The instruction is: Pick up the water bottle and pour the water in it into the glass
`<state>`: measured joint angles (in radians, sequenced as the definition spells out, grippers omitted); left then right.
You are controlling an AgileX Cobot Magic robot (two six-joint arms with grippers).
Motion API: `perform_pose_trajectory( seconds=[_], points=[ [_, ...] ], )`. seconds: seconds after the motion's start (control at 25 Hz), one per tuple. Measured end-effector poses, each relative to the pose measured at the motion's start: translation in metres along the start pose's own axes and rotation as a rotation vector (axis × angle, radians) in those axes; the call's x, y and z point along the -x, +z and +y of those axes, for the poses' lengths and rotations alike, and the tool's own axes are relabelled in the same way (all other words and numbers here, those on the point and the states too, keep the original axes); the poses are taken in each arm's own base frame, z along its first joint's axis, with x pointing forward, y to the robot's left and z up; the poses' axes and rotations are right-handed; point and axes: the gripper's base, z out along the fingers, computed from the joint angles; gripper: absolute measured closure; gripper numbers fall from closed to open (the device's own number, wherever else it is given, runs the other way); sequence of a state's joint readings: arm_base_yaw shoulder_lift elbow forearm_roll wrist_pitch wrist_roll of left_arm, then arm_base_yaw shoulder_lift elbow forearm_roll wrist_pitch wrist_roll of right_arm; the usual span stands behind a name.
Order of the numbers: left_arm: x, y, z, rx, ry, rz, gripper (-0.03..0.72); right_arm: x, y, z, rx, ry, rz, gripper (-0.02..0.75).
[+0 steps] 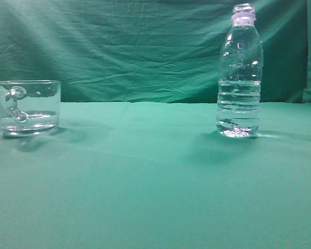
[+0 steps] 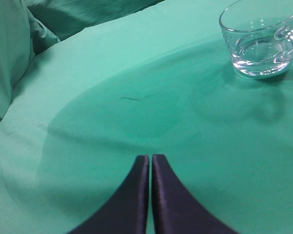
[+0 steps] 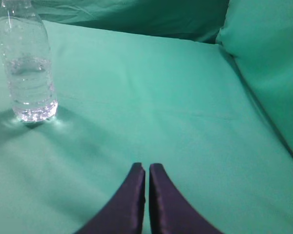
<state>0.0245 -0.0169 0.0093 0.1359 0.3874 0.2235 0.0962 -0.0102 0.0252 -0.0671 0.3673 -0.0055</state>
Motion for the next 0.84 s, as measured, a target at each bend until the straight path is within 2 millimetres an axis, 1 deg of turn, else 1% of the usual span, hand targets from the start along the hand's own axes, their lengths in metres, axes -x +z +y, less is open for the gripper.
perform_pose_trajectory(
  seconds=[0.84],
  points=[
    [0.0000,0.0000,0.0000,0.000,0.000,0.000,0.688,-0.0018,-0.0002,0.0014,0.015,-0.022,0.024,0.738]
  ],
)
